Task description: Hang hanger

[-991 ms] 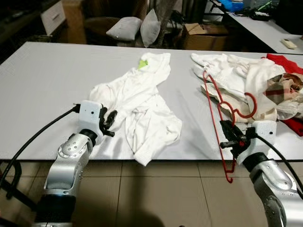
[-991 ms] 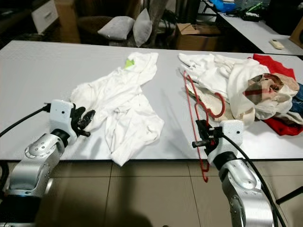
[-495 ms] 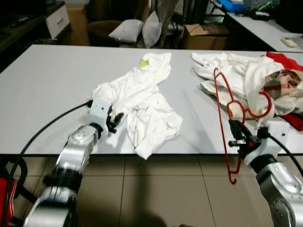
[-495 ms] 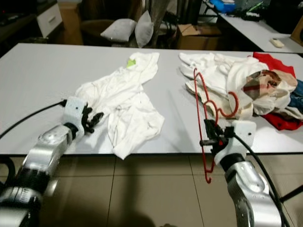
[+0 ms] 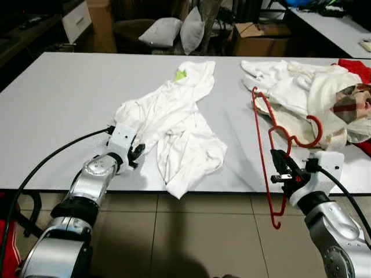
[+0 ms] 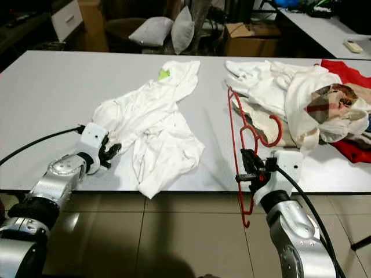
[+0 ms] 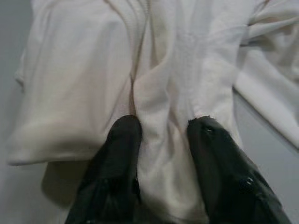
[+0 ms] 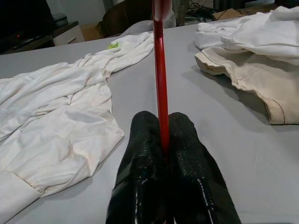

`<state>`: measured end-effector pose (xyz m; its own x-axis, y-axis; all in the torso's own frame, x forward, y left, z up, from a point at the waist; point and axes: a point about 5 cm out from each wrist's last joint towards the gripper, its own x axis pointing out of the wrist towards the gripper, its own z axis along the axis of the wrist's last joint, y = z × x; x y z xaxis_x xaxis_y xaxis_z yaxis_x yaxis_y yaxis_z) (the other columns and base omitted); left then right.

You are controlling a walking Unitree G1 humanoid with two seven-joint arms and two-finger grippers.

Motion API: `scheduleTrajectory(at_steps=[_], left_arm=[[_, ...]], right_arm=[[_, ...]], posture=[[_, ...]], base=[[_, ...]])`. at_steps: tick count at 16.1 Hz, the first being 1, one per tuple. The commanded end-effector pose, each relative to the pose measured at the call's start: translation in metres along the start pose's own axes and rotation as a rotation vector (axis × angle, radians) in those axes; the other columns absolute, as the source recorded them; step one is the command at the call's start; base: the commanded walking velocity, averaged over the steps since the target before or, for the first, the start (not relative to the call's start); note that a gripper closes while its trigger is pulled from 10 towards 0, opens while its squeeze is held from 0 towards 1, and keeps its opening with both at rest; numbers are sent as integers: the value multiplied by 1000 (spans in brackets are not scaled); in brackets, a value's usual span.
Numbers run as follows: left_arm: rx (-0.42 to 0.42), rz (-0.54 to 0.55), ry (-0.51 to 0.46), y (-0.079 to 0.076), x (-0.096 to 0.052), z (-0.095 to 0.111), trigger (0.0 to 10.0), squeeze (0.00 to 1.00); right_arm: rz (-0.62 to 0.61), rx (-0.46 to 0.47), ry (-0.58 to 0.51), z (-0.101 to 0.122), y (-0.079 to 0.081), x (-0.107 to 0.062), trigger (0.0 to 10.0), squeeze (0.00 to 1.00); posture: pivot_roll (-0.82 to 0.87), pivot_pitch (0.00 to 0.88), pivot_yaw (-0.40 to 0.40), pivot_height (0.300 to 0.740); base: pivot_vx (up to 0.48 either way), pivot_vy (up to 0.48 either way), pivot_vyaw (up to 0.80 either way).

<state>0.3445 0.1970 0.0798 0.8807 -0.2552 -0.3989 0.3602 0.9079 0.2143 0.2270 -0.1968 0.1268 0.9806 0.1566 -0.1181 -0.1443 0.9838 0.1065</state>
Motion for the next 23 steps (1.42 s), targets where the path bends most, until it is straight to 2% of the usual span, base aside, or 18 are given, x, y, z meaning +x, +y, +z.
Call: scheduleTrajectory(at_steps=[1, 9, 11, 15, 16, 18, 20, 21, 22, 23], left_arm=[[-13, -31, 19, -3, 1, -4, 0, 0], [-49, -15, 17, -2, 2, -9, 0, 0], [-66, -21, 6, -2, 2, -8, 0, 0], [-84, -21, -16, -3, 4, -4, 0, 0], [-112, -2, -38, 1, 4, 1, 0, 0], [-157, 19, -96, 10, 4, 16, 0, 0], [-199, 65, -245, 33, 1, 59, 0, 0], [-203, 74, -271, 38, 0, 67, 0, 0], [-211, 83, -320, 45, -2, 84, 0, 0], [-213, 77, -404, 53, -6, 115, 0, 0]], right_arm=[[2, 0, -9, 2, 1, -1, 10000, 0], [26, -9, -5, 1, 4, 4, 10000, 0], [79, -31, 3, 0, 9, 3, 10000, 0], [120, -58, 8, 1, 7, 1, 10000, 0], [137, -69, 12, 2, 7, 1, 10000, 0], [194, -98, 25, 3, 9, -1, 10000, 0], [259, -138, 36, 7, 7, -4, 10000, 0], [257, -142, 37, 7, 5, -4, 10000, 0], [241, -146, 35, 8, 2, -2, 10000, 0], [179, -159, 33, 7, -4, 2, 10000, 0]], posture=[[-8, 0, 31, 740], [10, 0, 28, 740], [14, 0, 31, 740], [20, 0, 35, 740], [22, 0, 35, 740], [28, 0, 34, 740], [36, 0, 29, 740], [36, 0, 29, 740], [40, 0, 27, 740], [47, 0, 24, 740]], base=[[0, 0, 0], [0, 0, 0], [0, 0, 0], [0, 0, 0], [0, 0, 0], [0, 0, 0], [0, 0, 0], [0, 0, 0], [0, 0, 0], [0, 0, 0]])
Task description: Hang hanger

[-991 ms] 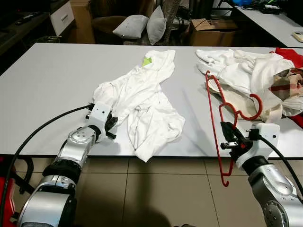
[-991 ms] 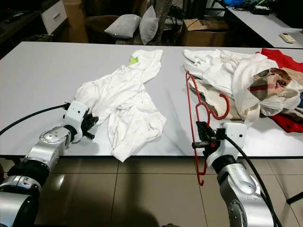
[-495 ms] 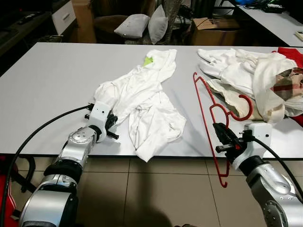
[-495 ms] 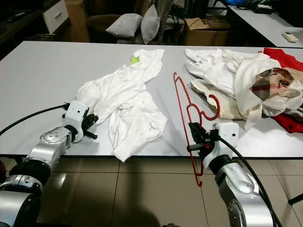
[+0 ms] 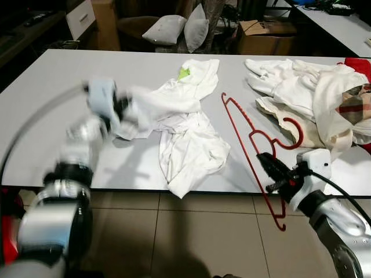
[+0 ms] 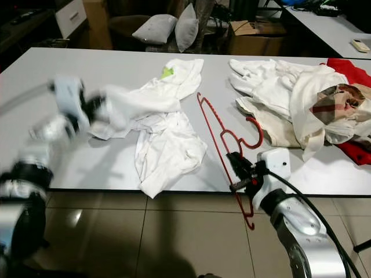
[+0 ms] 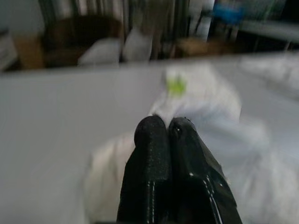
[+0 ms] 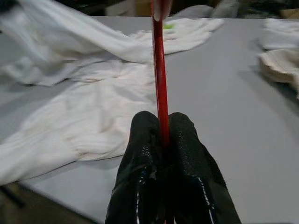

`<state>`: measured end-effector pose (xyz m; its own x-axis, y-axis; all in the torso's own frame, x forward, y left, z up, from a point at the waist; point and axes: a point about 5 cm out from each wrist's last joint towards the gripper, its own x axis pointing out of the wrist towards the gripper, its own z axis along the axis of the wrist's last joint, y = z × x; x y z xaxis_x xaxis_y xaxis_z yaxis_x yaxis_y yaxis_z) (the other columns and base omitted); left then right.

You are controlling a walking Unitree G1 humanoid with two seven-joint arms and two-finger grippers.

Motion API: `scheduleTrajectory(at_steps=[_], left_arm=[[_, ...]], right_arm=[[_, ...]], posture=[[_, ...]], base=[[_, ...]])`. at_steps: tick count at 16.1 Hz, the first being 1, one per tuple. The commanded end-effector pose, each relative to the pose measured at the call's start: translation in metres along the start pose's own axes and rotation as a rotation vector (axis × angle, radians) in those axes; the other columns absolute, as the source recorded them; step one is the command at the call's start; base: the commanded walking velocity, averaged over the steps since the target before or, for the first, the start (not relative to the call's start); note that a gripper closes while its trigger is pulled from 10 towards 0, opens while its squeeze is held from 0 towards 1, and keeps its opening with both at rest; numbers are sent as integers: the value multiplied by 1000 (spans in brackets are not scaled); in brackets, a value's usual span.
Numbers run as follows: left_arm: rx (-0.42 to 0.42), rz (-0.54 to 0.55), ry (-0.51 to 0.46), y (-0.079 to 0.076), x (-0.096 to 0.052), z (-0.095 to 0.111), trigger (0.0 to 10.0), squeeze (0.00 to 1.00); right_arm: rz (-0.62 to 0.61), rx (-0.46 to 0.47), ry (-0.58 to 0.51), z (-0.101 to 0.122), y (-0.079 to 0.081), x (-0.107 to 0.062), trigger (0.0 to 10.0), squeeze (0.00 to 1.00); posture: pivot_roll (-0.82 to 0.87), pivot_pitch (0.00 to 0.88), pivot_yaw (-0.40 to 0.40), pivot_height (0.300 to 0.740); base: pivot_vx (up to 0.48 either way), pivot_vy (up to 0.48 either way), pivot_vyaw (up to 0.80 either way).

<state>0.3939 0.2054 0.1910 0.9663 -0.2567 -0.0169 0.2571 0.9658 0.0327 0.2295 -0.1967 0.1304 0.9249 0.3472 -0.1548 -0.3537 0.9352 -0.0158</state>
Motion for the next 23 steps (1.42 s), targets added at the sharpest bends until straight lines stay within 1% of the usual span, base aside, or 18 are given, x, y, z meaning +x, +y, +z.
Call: scheduleTrajectory(at_steps=[1, 3, 4, 5, 6, 8, 9, 10, 12, 14, 16, 17, 18, 19, 20, 21, 22, 23], left_arm=[[-29, -6, -82, 3, 5, 28, 0, 0], [-68, -44, -227, -2, 14, 79, 0, 0], [-89, -68, -299, -6, 16, 104, 0, 0], [-94, -71, -309, -7, 16, 107, 0, 0], [-146, -110, -393, -12, 15, 131, 0, 0], [-178, -148, -445, -16, 15, 147, 0, 0], [-166, -196, -463, -25, 16, 157, 0, 0], [-148, -218, -464, -29, 16, 159, 0, 0], [-61, -251, -429, -40, 19, 152, 0, 0], [-40, -247, -398, -45, 21, 145, 0, 0], [-19, -306, -368, -62, 22, 136, 0, 0], [-34, -430, -332, -99, 23, 120, 0, 0], [-56, -474, -321, -113, 22, 114, 0, 0], [20, -619, -243, -160, 16, 80, 0, 0], [20, -619, -243, -160, 16, 80, 0, 0], [136, -745, -156, -196, 4, 42, 0, 0], [189, -782, -118, -204, -1, 26, 0, 0], [253, -797, -57, -205, -7, 5, 3373, 0]], right_arm=[[-93, -13, -12, 2, -12, 2, 10000, 0], [-246, 20, -63, 8, -30, 1, 10000, 0], [-289, 34, -89, 12, -36, -1, 10000, 0], [-292, 35, -92, 13, -37, -1, 10000, 0], [-319, 37, -104, 14, -40, -2, 10000, 0], [-336, 35, -109, 15, -43, -2, 10000, 0], [-340, 35, -113, 15, -42, -1, 10000, 0], [-339, 36, -116, 15, -41, 0, 10000, 0], [-322, 29, -116, 16, -37, 3, 10000, 0], [-319, 30, -116, 15, -37, 3, 10000, 0], [-319, 33, -118, 15, -37, 3, 10000, 0], [-327, 41, -128, 15, -37, 4, 10000, 0], [-331, 45, -134, 15, -37, 5, 10000, 0], [-357, 50, -144, 17, -39, 5, 10000, 0], [-357, 50, -144, 17, -39, 5, 10000, 0], [-376, 53, -145, 17, -41, 3, 10000, 0], [-379, 51, -143, 16, -41, 1, 10000, 0], [-378, 50, -136, 15, -40, -3, 10000, 0]], posture=[[49, 0, 25, 740], [50, 0, 29, 740], [47, 0, 32, 740], [43, 0, 34, 740], [41, 0, 36, 740], [39, 0, 37, 740], [34, 0, 40, 740], [31, 0, 42, 740], [25, 0, 44, 740], [29, 0, 43, 740], [36, 0, 40, 740], [45, 0, 34, 740], [45, 0, 34, 740], [39, 0, 36, 740], [39, 0, 36, 740], [30, 0, 43, 740], [22, 0, 49, 740], [18, 0, 52, 740]], base=[[0, 0, 0], [0, 0, 0], [0, 0, 0], [0, 0, 0], [0, 0, 0], [0, 0, 0], [0, 0, 0], [0, 0, 0], [0, 0, 0], [0, 0, 0], [0, 0, 0], [0, 0, 0], [0, 0, 0], [0, 0, 0], [0, 0, 0], [0, 0, 0], [0, 0, 0], [0, 0, 0]])
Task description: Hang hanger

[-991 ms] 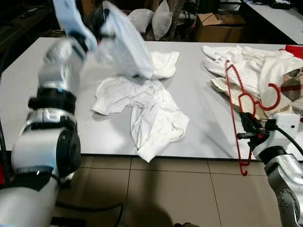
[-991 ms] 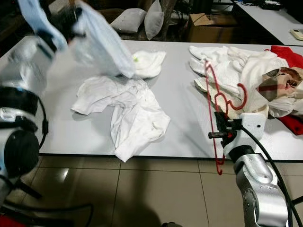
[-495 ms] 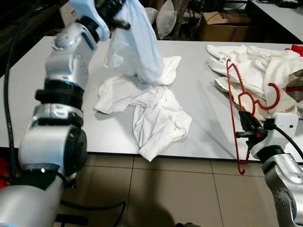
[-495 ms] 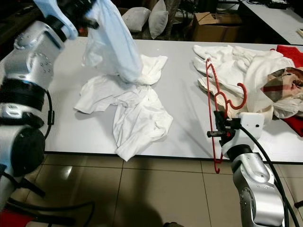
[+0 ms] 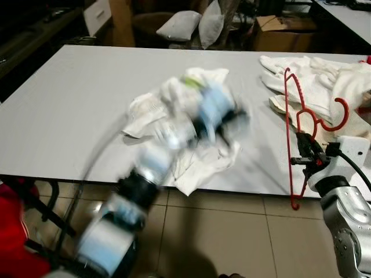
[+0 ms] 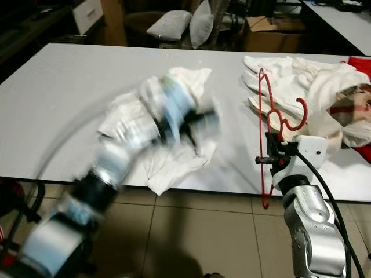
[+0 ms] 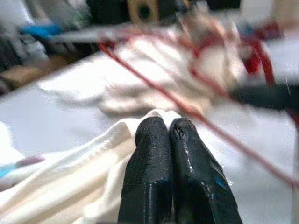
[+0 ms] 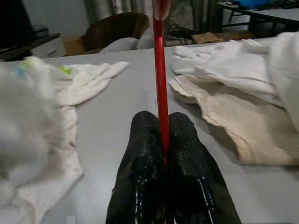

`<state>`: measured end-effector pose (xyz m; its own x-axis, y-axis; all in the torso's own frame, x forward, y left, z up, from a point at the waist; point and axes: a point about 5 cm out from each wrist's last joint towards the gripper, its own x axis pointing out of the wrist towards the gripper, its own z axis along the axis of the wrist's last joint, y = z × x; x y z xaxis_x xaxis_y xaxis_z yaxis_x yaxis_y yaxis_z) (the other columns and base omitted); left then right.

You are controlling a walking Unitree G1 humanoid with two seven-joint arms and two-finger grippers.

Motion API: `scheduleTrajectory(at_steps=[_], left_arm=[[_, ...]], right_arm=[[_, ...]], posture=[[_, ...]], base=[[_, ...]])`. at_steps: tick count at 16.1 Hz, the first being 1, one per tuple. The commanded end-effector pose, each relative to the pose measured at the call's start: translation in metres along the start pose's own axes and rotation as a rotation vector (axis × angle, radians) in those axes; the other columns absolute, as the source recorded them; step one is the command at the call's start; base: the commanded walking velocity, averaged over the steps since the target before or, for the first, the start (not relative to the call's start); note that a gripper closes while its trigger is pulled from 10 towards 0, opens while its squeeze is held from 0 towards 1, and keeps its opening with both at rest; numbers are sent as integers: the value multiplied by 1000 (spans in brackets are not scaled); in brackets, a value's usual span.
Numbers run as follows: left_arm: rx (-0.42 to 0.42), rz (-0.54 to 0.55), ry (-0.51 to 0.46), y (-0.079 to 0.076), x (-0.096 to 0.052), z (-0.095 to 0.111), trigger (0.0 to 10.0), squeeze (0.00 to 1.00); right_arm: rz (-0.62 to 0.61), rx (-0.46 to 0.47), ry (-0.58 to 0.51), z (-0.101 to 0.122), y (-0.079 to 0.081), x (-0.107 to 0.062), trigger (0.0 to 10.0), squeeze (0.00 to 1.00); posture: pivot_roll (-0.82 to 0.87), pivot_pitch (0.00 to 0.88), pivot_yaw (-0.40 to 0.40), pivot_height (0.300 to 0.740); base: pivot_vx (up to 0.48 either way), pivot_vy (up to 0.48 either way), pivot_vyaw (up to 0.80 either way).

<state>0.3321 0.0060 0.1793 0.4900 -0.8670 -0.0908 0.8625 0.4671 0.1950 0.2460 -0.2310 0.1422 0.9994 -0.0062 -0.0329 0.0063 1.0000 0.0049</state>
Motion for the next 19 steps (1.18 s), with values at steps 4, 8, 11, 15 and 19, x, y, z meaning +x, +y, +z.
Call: scheduleTrajectory(at_steps=[4, 8, 11, 15, 19], left_arm=[[108, -78, 105, 13, -48, -5, 10000, 1000], [173, -238, 164, 11, -86, -4, 10000, 1000], [156, -119, 181, 34, -103, 0, 10000, 1000], [215, -82, 266, 30, -98, -22, 10000, 949], [217, -152, 259, 9, -81, -39, 10000, 0]], right_arm=[[-2, -6, 19, -4, -2, -12, 10000, 0], [7, -6, 23, -4, -1, -10, 10000, 0], [1, -9, 19, -3, -3, -10, 10000, 0], [-10, -13, 25, -5, -5, -15, 10000, 0], [-23, -14, 28, -5, -6, -19, 10000, 0]], posture=[[20, 0, 52, 740], [20, 0, 50, 740], [13, 0, 56, 740], [-3, 0, 72, 740], [-16, 0, 85, 740]], base=[[0, 0, 0], [0, 0, 0], [0, 0, 0], [0, 0, 0], [0, 0, 0]])
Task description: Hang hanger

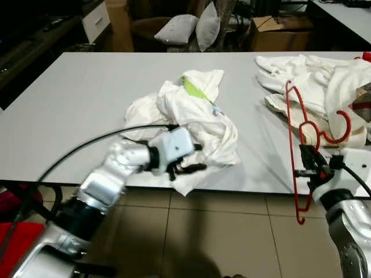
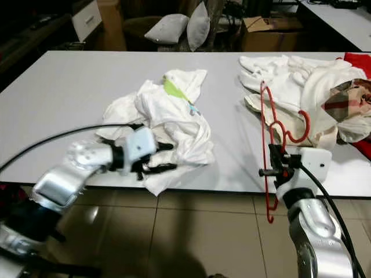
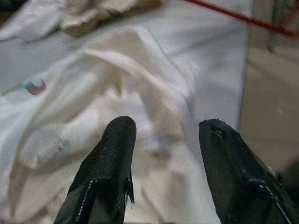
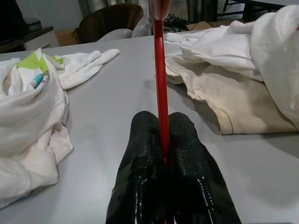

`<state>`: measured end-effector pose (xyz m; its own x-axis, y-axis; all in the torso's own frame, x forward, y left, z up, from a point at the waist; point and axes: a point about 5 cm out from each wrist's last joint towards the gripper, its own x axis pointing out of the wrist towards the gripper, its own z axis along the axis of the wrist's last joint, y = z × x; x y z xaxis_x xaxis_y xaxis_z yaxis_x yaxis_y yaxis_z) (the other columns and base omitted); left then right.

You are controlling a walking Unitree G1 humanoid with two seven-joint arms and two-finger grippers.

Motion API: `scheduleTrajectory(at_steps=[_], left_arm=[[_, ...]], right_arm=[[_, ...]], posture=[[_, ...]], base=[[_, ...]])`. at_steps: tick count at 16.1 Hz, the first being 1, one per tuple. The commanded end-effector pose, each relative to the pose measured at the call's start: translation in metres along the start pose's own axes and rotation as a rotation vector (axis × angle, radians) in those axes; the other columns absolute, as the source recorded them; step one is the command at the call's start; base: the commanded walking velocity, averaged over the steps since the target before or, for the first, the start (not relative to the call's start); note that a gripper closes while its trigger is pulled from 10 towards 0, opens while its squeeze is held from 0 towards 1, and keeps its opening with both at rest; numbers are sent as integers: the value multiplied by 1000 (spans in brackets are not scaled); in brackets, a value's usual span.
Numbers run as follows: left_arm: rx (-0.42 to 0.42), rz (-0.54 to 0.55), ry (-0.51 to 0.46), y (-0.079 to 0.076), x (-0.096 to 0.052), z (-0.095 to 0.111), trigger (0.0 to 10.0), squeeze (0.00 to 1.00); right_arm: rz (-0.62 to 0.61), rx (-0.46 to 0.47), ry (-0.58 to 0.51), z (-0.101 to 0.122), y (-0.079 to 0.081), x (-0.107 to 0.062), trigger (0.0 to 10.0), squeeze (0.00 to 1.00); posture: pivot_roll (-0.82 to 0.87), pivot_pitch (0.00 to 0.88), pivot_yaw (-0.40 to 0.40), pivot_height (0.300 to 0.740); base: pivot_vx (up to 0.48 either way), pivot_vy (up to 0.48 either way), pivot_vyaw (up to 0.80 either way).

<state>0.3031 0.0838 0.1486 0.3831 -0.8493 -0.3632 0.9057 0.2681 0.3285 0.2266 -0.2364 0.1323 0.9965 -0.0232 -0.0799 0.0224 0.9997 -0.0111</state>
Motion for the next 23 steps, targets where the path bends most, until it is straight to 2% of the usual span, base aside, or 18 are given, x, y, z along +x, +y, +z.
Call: scheduleTrajectory(at_steps=[1, 3, 5, 6, 7, 8, 10, 12, 14, 17, 19, 21, 22, 23], left_arm=[[1, 28, -24, 2, 3, 3, 10000, 0], [-27, 49, -76, -4, 19, 5, 10000, 0], [-24, 78, -74, -5, 27, 4, 10000, 0], [-21, 131, -41, -2, 35, -1, 10000, 0], [-10, 174, -8, 1, 38, -6, 706, 0], [-3, 217, 27, 6, 38, -12, 0, 0], [17, 276, 76, 14, 35, -19, 0, 0], [0, 308, 73, 18, 35, -21, 0, 0], [-84, 343, 23, 23, 34, -20, 0, 0], [-272, 397, -102, 35, 26, -11, 0, 0], [-366, 485, -183, 61, 11, -2, 0, 0], [-395, 534, -257, 84, -2, 14, 0, 0], [-404, 572, -325, 101, -11, 31, 0, 0], [-403, 596, -372, 112, -18, 44, 0, 0]], right_arm=[[-6, 1, -17, 5, 0, -1, 10000, 0], [-6, 2, -11, 3, 1, -3, 10000, 0], [-6, 3, -9, 3, 1, -4, 10000, 0], [-7, 2, -6, 3, 2, -5, 10000, 0], [-8, 1, -5, 3, 2, -6, 10000, 0], [-12, -1, -2, 3, 2, -8, 10000, 0], [-16, -3, 2, 2, 1, -10, 10000, 0], [-16, -5, 3, 3, 1, -11, 10000, 0], [-10, -8, 5, 3, 3, -10, 10000, 0], [-2, -12, 7, 4, 3, -9, 10000, 0], [5, -15, 2, 5, 3, -8, 10000, 0], [38, -23, -3, 6, 4, -7, 10000, 0], [61, -30, -4, 7, 6, -7, 10000, 0], [72, -34, -4, 7, 6, -8, 10000, 0]], posture=[[-17, 0, 86, 740], [-21, 0, 88, 740], [-31, 0, 96, 740], [-40, 0, 101, 740], [-45, 0, 105, 740], [-48, 0, 107, 740], [-52, 0, 108, 740], [-59, 0, 107, 740], [-60, 0, 99, 740], [-58, 0, 92, 740], [-57, 0, 89, 740], [-52, 0, 87, 740], [-53, 0, 85, 740], [-53, 0, 85, 740]], base=[[0, 0, 0], [0, 0, 0], [0, 0, 0], [0, 0, 0], [0, 0, 0], [0, 0, 0], [0, 0, 0], [0, 0, 0], [0, 0, 0], [0, 0, 0], [0, 0, 0], [0, 0, 0], [0, 0, 0], [0, 0, 0]])
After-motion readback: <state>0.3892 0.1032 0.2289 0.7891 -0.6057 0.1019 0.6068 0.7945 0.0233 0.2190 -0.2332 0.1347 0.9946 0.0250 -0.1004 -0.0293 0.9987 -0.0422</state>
